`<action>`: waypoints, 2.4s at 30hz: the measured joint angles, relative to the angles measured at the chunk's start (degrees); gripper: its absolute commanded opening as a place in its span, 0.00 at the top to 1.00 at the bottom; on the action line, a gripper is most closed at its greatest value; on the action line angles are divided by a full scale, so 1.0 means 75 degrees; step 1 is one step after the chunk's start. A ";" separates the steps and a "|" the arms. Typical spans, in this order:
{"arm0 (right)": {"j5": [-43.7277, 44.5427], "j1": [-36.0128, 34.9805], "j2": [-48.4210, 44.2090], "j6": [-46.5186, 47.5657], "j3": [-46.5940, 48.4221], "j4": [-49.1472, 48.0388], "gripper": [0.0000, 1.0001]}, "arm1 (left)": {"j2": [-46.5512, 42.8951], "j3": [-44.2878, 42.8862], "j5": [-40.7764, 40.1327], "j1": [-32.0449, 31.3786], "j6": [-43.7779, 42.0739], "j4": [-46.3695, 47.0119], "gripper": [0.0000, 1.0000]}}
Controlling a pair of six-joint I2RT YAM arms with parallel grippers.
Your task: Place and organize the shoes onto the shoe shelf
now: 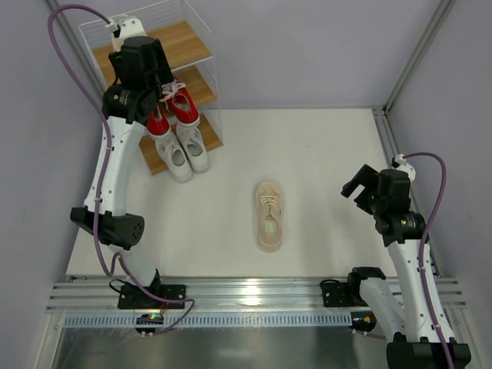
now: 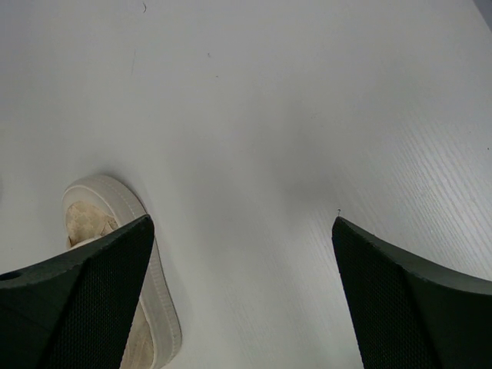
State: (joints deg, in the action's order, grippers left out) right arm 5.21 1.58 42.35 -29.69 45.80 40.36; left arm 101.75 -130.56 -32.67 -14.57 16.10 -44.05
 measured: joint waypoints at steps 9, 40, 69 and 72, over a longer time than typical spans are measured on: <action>0.0000 0.0000 -0.0082 0.0003 0.0000 0.0003 0.03 | 0.0000 -0.0076 -0.0006 0.0029 0.0009 -0.0146 0.75; 0.0020 0.0000 -0.0731 0.0152 0.0000 -0.0009 0.03 | -0.0332 -0.0568 0.0178 -0.0041 0.0061 0.0291 0.00; 0.0154 0.0000 -0.1533 0.0548 -0.0667 -0.0644 0.03 | -0.4010 0.5234 0.0688 -0.5796 0.0443 0.1955 0.00; 0.0210 0.0000 -0.1536 0.0533 -0.0667 -0.0659 0.03 | -0.4054 0.5607 0.0831 -0.6085 0.0641 0.2145 0.00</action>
State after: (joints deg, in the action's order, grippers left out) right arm 6.79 1.58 30.83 -25.69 40.80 35.42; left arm 71.35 -88.51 -26.44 -60.20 20.91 -27.97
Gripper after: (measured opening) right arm 0.973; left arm 0.996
